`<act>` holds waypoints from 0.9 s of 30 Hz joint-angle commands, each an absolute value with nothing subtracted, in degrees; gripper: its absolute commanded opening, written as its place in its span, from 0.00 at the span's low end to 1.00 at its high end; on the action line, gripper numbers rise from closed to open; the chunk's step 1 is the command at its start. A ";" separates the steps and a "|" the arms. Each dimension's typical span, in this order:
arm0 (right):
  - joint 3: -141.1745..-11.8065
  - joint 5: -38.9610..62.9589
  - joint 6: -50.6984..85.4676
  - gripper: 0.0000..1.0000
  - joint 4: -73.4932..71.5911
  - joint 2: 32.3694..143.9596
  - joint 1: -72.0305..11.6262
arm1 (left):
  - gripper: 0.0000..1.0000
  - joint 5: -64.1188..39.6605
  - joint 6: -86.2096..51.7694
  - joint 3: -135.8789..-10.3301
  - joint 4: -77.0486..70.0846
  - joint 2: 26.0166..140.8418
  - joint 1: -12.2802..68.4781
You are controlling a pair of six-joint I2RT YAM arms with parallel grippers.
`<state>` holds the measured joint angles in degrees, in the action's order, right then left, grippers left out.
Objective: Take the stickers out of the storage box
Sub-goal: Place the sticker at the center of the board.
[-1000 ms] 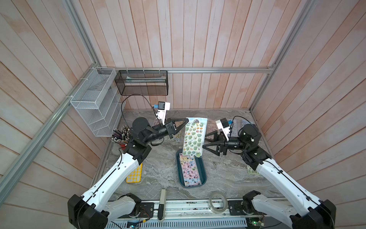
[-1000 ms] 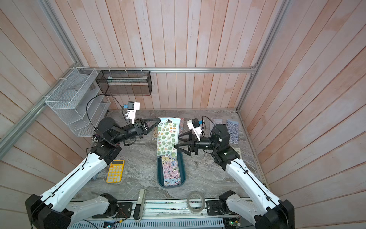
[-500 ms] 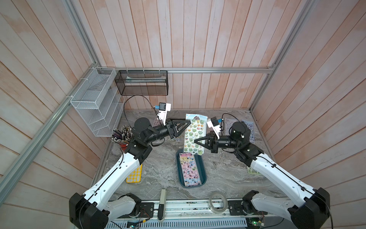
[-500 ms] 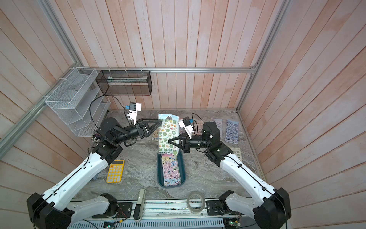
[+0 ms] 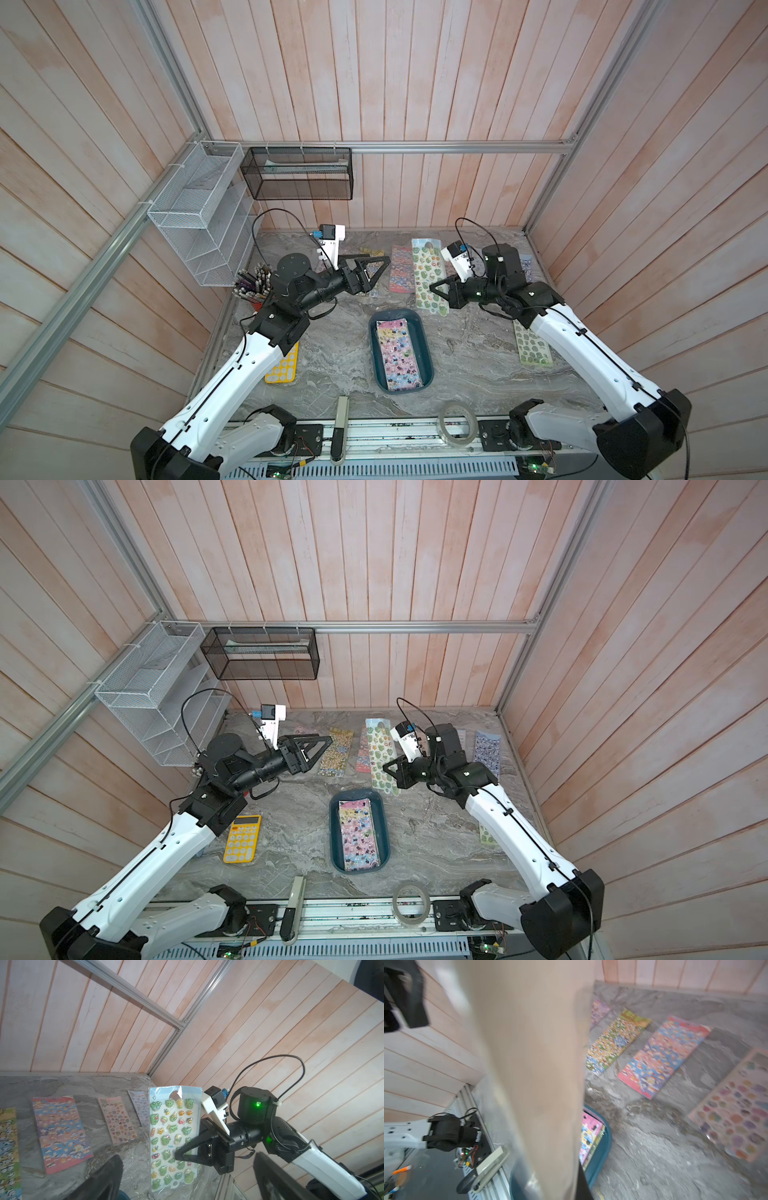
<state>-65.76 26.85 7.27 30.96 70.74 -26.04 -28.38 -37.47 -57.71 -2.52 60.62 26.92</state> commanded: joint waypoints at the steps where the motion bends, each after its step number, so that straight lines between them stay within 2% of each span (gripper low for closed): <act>1: -67.29 15.09 5.44 0.00 41.28 72.51 -24.60 | 1.00 -24.67 -36.16 -55.87 -0.70 58.54 26.16; 13: -60.20 2.85 11.37 0.00 42.98 80.41 -17.37 | 0.98 -22.34 -33.72 -55.17 3.82 57.76 24.53; 27: -54.76 4.40 14.41 0.00 41.74 86.47 -11.38 | 0.98 -20.98 -29.31 -54.23 7.72 58.05 24.44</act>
<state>-55.31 4.95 13.56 40.97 84.90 -11.99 -22.00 -31.51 -54.94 6.68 58.59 24.75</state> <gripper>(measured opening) 0.052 0.980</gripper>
